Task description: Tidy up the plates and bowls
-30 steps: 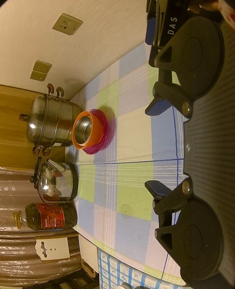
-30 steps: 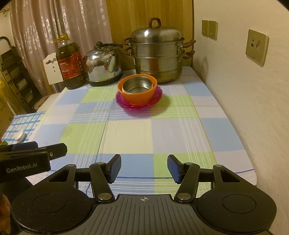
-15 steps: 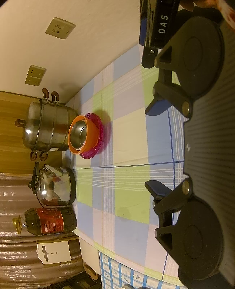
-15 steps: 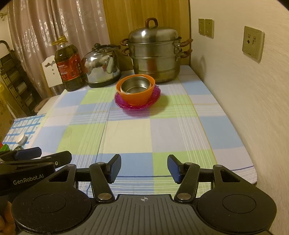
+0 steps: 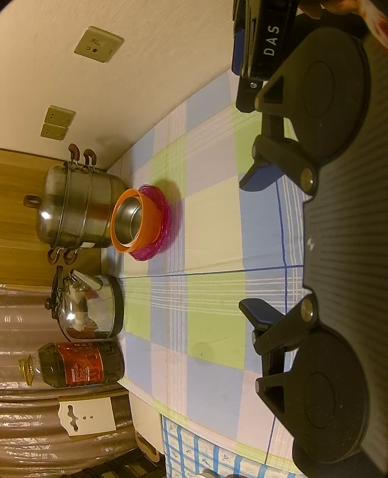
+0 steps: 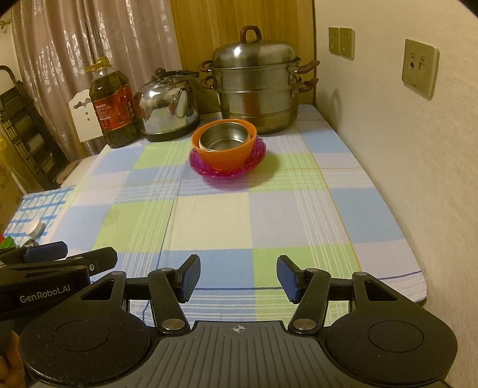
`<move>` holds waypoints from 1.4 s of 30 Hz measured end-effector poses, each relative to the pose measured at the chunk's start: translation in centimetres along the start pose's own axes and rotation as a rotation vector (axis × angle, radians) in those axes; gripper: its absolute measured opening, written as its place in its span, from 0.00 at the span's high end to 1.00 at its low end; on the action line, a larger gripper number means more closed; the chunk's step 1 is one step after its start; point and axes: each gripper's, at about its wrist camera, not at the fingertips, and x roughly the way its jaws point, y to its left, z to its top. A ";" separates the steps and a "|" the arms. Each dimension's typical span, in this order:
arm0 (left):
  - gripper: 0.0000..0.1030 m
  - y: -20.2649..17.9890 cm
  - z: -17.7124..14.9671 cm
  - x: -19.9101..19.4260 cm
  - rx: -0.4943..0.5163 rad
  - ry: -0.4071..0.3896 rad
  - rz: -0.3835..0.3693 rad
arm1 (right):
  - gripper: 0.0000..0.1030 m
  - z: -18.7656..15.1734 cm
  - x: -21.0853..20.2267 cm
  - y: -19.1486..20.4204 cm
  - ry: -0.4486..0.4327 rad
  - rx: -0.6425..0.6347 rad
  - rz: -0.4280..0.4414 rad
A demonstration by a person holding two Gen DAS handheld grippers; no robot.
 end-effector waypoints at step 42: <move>0.25 -0.1 -0.1 0.1 0.002 0.000 0.001 | 0.45 -0.1 0.2 -0.3 0.003 -0.001 -0.002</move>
